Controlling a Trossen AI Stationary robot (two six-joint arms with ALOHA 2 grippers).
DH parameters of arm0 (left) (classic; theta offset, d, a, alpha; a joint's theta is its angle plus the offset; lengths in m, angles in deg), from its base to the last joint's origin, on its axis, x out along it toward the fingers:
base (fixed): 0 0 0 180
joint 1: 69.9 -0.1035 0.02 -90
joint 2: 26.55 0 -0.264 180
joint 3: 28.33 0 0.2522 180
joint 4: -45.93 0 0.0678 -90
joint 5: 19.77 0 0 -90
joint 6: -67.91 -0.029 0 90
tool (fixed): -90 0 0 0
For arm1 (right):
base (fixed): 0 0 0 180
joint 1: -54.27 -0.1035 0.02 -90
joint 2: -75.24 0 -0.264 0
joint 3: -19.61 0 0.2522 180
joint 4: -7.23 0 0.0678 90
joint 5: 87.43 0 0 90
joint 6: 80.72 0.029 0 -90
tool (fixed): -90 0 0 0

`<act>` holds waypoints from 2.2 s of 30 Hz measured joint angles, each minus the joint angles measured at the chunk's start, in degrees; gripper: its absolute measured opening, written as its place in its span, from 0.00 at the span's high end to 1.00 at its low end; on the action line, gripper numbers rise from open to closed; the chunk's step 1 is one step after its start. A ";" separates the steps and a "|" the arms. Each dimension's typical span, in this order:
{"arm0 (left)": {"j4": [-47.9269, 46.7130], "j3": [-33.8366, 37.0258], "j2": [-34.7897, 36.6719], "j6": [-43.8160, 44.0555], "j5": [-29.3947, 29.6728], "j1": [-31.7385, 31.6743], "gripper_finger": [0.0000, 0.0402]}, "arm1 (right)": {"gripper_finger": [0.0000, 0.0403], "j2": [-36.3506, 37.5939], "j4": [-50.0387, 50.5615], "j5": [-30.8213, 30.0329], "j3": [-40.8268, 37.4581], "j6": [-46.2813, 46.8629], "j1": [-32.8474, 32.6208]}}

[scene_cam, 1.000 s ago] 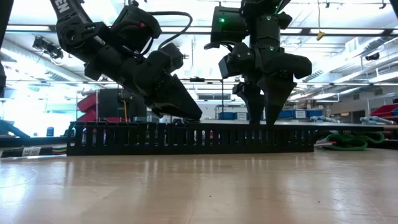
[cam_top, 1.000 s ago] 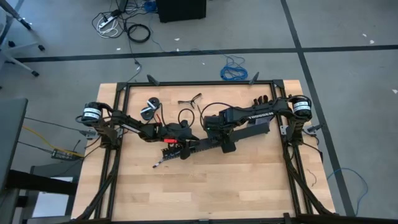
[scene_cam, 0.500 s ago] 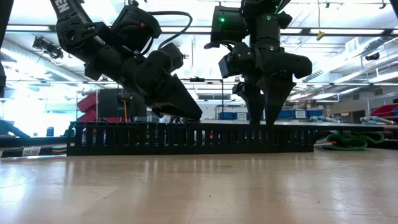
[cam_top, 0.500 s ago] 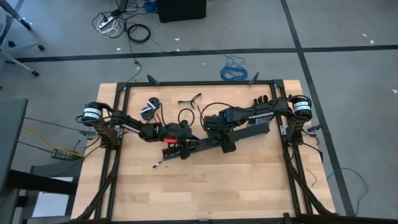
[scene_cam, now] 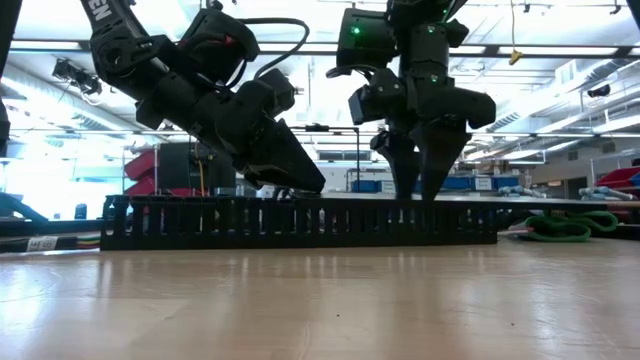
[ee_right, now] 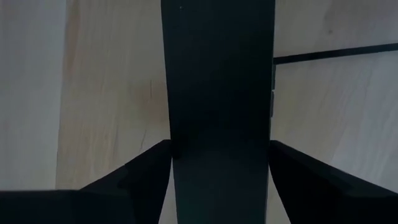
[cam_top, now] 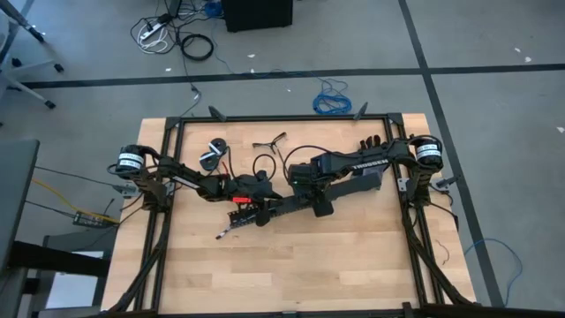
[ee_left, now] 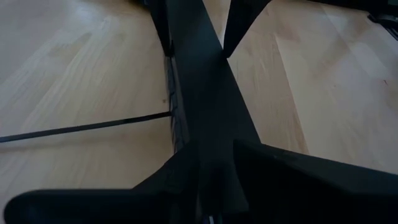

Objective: Ziptie cables
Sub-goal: Insert the black cover of the black cable duct

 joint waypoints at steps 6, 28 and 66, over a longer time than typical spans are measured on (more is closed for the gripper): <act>-0.01 0.00 0.00 0.00 -0.04 0.01 0.77 | 0.33 0.00 -0.38 -0.35 0.00 0.07 -0.11; -0.17 0.00 0.00 0.00 -0.70 0.00 0.77 | 0.33 0.00 -2.40 -2.27 -0.02 -1.87 -0.12; -0.94 0.00 0.00 0.85 1.86 0.02 0.77 | 0.33 -0.02 -10.35 -3.19 -0.04 -3.73 -0.04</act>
